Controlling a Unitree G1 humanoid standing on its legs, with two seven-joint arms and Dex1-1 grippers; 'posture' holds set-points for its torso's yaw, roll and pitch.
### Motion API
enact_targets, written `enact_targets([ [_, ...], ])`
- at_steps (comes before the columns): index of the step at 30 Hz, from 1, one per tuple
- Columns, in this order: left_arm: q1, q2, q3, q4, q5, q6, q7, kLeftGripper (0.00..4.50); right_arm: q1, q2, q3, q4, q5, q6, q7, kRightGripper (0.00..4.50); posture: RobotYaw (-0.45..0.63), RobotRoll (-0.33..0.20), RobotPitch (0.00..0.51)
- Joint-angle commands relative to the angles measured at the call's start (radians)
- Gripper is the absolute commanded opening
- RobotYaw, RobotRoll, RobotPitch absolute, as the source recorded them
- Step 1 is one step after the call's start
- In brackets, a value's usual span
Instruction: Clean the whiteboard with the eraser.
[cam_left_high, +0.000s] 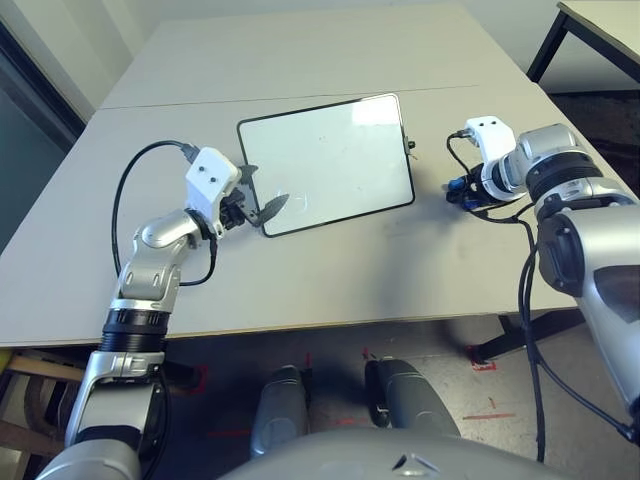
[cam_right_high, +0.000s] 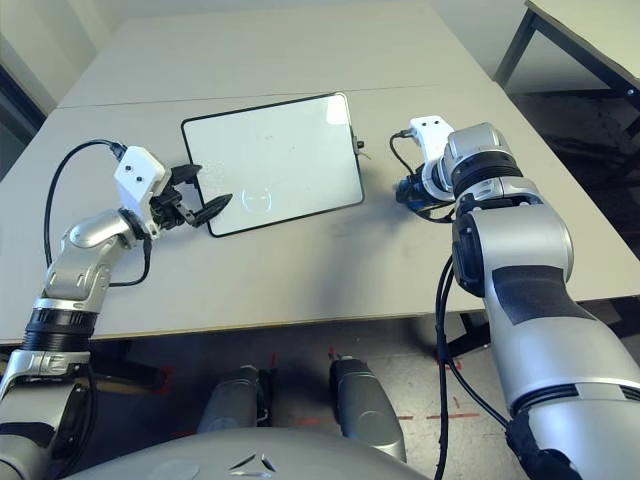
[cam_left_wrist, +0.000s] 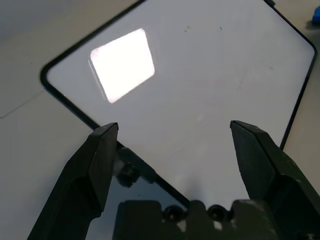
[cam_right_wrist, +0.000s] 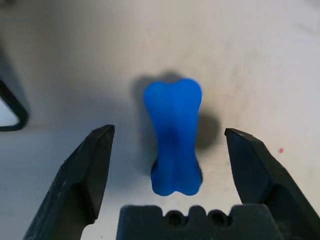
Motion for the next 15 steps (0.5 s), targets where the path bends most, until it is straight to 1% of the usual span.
enact_targets([
  [1, 0.014, 0.034, 0.087, -0.048, -0.064, 0.058, 0.008, 4.5, -0.038, -0.05, 0.005, -0.084, 0.032, 0.019, 0.111, 4.46, -0.07, 0.0, 0.077],
  [3, 0.027, 0.053, 0.137, -0.069, -0.096, 0.089, 0.011, 4.5, -0.016, -0.084, -0.001, -0.15, 0.062, 0.033, 0.185, 4.46, -0.05, 0.0, 0.08],
  [5, 0.045, 0.075, 0.191, -0.086, -0.123, 0.123, 0.02, 4.5, 0.037, -0.119, -0.036, -0.238, 0.106, 0.015, 0.208, 4.46, -0.05, 0.0, 0.082],
  [9, 0.061, 0.111, 0.269, -0.088, -0.157, 0.164, 0.038, 4.5, 0.198, -0.153, -0.128, -0.438, 0.185, -0.16, 0.188, 4.46, -0.04, 0.0, 0.083],
  [11, 0.043, 0.129, 0.309, -0.039, -0.155, 0.179, 0.071, 4.5, 0.287, -0.148, -0.209, -0.525, 0.244, -0.233, 0.159, 4.46, -0.05, 0.0, 0.087],
  [15, -0.015, 0.156, 0.362, 0.098, -0.143, 0.159, 0.12, 4.5, 0.452, -0.122, -0.313, -0.679, 0.344, -0.352, 0.15, 4.46, -0.07, 0.0, 0.096],
])
